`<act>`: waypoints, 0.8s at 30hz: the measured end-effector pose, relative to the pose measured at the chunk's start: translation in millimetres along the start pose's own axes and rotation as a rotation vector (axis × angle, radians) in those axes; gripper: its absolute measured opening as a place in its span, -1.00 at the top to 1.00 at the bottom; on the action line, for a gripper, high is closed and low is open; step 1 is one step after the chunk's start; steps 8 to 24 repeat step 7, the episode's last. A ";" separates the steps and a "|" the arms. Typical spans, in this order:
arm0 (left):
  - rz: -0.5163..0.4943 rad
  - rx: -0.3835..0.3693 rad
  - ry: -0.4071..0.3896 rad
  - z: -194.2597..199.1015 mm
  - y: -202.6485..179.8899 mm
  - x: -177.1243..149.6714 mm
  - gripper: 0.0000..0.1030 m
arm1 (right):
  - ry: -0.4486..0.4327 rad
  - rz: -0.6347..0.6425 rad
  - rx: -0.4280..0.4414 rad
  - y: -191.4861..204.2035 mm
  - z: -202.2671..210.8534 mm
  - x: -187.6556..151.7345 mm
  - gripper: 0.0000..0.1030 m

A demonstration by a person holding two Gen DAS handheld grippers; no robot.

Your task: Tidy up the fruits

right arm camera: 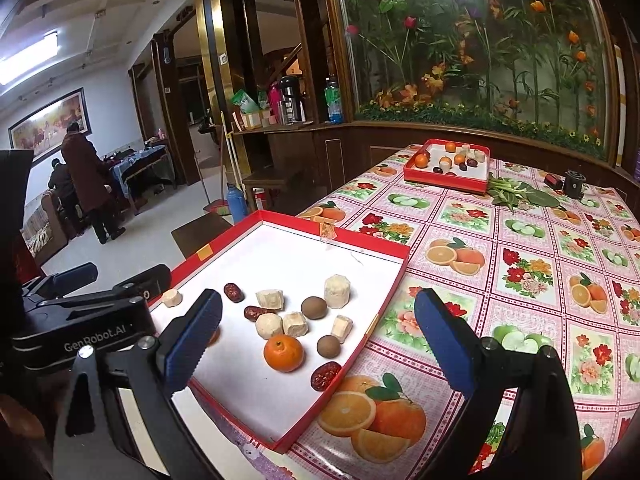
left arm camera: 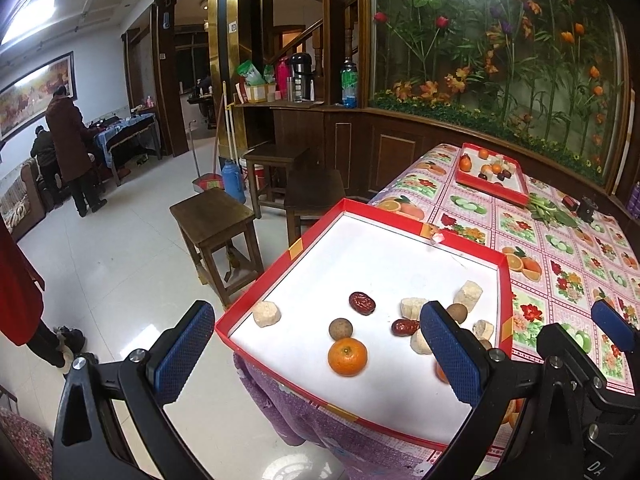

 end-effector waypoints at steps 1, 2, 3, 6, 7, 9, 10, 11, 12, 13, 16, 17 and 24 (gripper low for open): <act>-0.005 -0.008 -0.007 0.7 -1.5 0.2 -0.99 | 0.001 -0.001 0.000 -0.1 0.0 -0.1 -0.88; -0.015 -0.024 -0.020 2.8 -3.6 -0.3 -0.99 | 0.000 -0.002 0.000 -0.1 0.1 -0.2 -0.88; -0.024 -0.032 -0.030 4.2 -5.6 -0.8 -0.99 | 0.001 -0.002 0.001 0.1 -0.1 -0.2 -0.88; -0.044 -0.023 -0.045 4.7 -10.8 -2.8 -0.99 | 0.006 -0.003 -0.001 1.8 -1.9 -2.8 -0.88; -0.045 -0.027 -0.038 3.4 -11.8 -3.1 -0.99 | 0.008 -0.004 -0.002 1.8 -2.4 -3.5 -0.88; -0.045 -0.027 -0.038 3.4 -11.8 -3.1 -0.99 | 0.008 -0.004 -0.002 1.8 -2.4 -3.5 -0.88; -0.045 -0.027 -0.038 3.4 -11.8 -3.1 -0.99 | 0.008 -0.004 -0.002 1.8 -2.4 -3.5 -0.88; -0.045 -0.027 -0.038 3.4 -11.8 -3.1 -0.99 | 0.008 -0.004 -0.002 1.8 -2.4 -3.5 -0.88; -0.045 -0.027 -0.038 3.4 -11.8 -3.1 -0.99 | 0.008 -0.004 -0.002 1.8 -2.4 -3.5 -0.88; -0.045 -0.027 -0.038 3.4 -11.8 -3.1 -0.99 | 0.008 -0.004 -0.002 1.8 -2.4 -3.5 -0.88; -0.045 -0.027 -0.038 3.4 -11.8 -3.1 -0.99 | 0.008 -0.004 -0.002 1.8 -2.4 -3.5 -0.88; -0.045 -0.027 -0.038 3.4 -11.8 -3.1 -0.99 | 0.008 -0.004 -0.002 1.8 -2.4 -3.5 -0.88; -0.045 -0.027 -0.038 3.4 -11.8 -3.1 -0.99 | 0.008 -0.004 -0.002 1.8 -2.4 -3.5 -0.88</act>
Point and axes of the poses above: each gripper's, at about its wrist camera, not at the fingertips, and z roughly against the way its jaws point, y to its left, x to its top, the point moved 3 cm from there along -z, roughly the way its jaws point, and after that the axes turned 8 degrees about z, right-handed, at the moved point
